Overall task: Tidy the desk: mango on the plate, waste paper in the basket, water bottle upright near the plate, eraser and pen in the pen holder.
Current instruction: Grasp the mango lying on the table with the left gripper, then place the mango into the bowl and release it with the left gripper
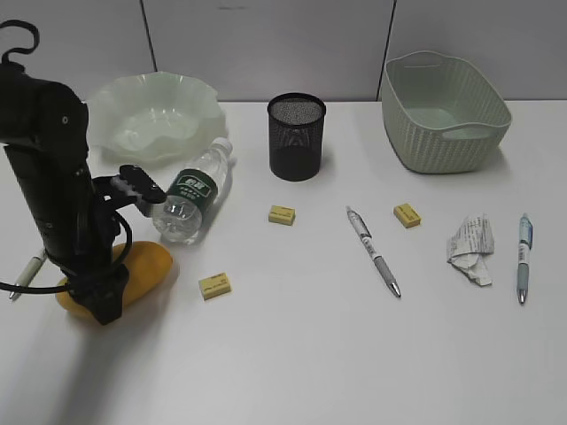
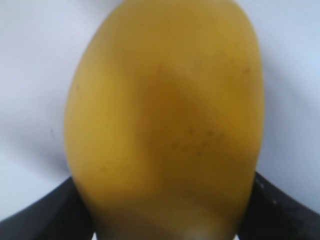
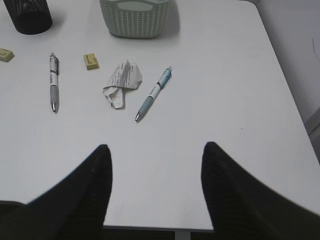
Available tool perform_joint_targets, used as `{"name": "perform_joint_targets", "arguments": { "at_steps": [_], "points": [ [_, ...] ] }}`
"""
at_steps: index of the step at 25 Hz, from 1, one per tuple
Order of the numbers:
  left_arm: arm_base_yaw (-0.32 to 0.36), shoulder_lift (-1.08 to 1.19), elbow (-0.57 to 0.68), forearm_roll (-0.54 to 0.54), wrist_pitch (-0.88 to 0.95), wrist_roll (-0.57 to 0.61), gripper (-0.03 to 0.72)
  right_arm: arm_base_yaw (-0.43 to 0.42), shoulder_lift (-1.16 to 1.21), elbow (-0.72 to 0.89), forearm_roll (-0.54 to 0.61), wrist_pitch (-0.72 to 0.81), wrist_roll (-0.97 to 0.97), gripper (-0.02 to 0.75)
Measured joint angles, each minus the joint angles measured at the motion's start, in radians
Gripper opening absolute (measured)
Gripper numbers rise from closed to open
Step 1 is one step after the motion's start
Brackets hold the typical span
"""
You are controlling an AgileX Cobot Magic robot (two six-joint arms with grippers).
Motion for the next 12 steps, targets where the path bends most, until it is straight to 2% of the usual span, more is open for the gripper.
{"name": "perform_joint_targets", "arguments": {
  "at_steps": [7,12],
  "points": [
    [0.0,-0.121,0.0,-0.089,0.131,-0.042,0.559,0.0,0.0,0.0,0.0,0.0,0.0,0.458],
    [0.0,-0.258,0.0,-0.099,0.192,-0.078,0.559,0.0,0.0,0.0,0.0,0.0,0.0,0.458]
  ]
}}
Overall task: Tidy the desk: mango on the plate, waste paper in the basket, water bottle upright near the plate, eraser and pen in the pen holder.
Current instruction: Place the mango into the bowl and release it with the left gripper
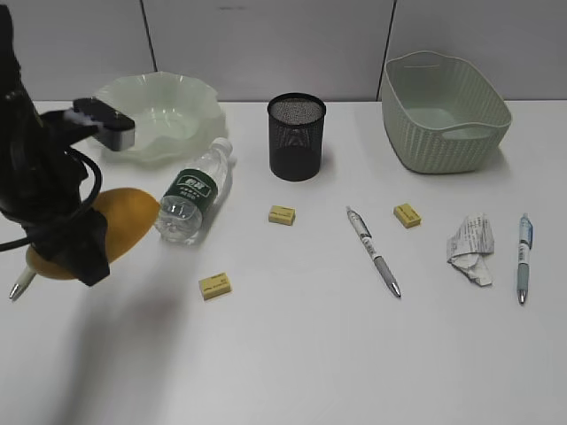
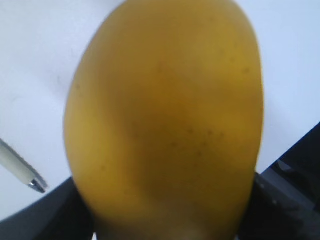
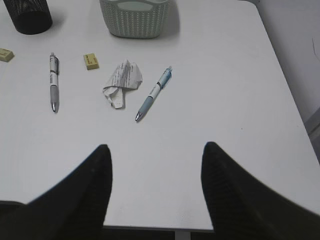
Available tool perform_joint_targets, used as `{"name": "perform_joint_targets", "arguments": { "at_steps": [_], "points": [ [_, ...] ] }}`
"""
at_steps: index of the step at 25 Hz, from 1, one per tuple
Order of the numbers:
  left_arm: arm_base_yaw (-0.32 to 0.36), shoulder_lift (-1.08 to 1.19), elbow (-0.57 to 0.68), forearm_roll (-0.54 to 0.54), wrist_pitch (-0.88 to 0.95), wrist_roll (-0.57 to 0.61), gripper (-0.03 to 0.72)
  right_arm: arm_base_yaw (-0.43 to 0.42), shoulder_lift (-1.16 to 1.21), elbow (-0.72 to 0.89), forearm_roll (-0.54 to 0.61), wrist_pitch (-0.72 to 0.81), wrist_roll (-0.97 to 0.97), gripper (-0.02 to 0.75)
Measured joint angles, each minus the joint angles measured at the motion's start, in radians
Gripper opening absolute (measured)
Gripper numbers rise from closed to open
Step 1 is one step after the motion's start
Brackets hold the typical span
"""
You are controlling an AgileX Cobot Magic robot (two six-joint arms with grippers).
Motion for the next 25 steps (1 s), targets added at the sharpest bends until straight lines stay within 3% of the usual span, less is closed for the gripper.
{"name": "perform_joint_targets", "arguments": {
  "at_steps": [10,19,25],
  "points": [
    [0.056,-0.157,-0.022,0.0,-0.193,-0.04,0.559,0.0,0.0,0.0,0.0,0.0,0.0,0.458],
    [0.143,-0.127,-0.073,-0.007,-0.61,-0.091,0.559,0.0,0.0,0.0,0.0,0.0,0.0,0.458],
    [0.162,-0.005,-0.077,-0.118,-0.853,-0.092,0.559,0.0,0.0,0.0,0.0,0.0,0.0,0.458]
  ]
}}
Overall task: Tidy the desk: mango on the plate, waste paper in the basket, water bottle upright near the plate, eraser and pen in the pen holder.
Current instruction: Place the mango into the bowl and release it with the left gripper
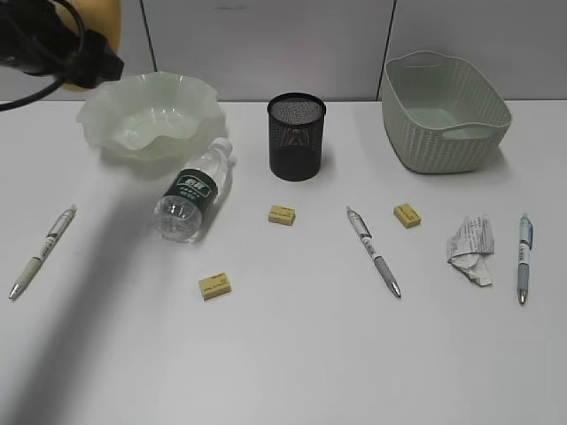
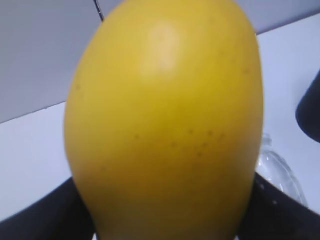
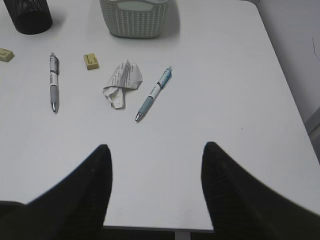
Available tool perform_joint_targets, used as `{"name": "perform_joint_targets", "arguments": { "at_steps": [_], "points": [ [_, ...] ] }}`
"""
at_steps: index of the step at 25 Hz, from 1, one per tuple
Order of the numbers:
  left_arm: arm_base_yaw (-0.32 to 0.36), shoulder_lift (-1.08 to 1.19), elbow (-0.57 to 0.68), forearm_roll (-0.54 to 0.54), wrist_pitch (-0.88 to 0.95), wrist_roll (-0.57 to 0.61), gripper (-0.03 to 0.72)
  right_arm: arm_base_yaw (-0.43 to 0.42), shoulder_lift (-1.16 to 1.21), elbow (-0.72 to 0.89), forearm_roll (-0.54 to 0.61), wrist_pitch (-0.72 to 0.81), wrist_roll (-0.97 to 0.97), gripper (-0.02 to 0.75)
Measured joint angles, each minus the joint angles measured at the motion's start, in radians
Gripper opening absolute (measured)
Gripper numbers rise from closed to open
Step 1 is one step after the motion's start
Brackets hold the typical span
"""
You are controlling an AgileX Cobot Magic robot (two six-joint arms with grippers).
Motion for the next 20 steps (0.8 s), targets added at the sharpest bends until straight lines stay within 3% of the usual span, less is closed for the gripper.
{"name": "perform_joint_targets", "arguments": {
  "at_steps": [5,14,20],
  "points": [
    [0.003,0.181,-0.112,-0.044,-0.013,0.0,0.559,0.0,0.0,0.0,0.0,0.0,-0.001,0.458],
    [0.022,0.529,-0.519,-0.068,0.19,0.0,0.558,0.0,0.0,0.0,0.0,0.0,-0.001,0.458],
    [0.054,0.667,-0.703,-0.105,0.224,-0.019,0.558,0.0,0.0,0.0,0.0,0.0,-0.001,0.458]
  ]
}}
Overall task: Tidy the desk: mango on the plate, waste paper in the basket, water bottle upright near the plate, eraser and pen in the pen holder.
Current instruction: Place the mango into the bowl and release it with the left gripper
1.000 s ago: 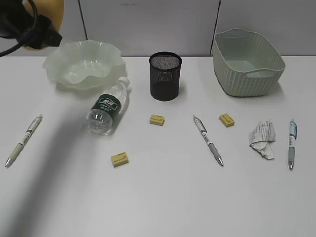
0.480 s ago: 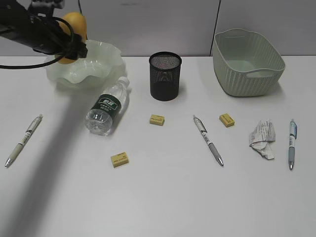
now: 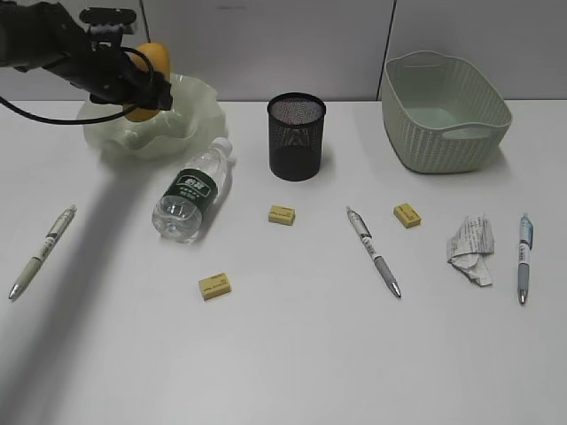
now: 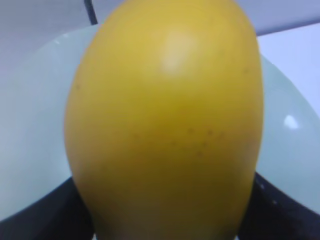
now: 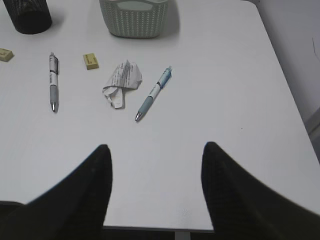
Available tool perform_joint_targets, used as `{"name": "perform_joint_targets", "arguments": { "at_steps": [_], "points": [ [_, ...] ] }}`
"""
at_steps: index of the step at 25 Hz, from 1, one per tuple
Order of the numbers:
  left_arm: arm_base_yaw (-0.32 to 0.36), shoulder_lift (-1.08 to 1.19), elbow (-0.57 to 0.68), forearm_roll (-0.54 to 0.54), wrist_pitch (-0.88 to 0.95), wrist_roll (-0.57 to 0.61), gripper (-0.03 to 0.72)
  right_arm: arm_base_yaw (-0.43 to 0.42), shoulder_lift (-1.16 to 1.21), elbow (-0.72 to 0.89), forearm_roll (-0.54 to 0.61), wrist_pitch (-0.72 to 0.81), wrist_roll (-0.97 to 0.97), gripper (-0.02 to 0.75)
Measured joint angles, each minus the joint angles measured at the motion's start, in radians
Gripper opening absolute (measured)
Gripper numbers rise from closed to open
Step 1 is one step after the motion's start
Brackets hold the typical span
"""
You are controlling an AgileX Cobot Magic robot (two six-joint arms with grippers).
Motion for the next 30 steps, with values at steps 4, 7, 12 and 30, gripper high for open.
{"name": "perform_joint_targets", "arguments": {
  "at_steps": [4,7,12,30],
  "points": [
    [0.004,0.049,-0.03,-0.012,-0.004,-0.005,0.558,0.0,0.0,0.0,0.0,0.0,0.0,0.458],
    [0.004,0.066,-0.03,-0.015,-0.007,-0.007,0.558,0.0,0.0,0.0,0.0,0.0,0.0,0.458],
    [0.004,0.071,-0.031,-0.017,-0.031,-0.007,0.602,0.0,0.0,0.0,0.0,0.001,0.0,0.458],
    [0.004,-0.064,-0.035,-0.03,0.265,-0.007,0.589,0.0,0.0,0.0,0.0,0.0,0.001,0.458]
  ]
}}
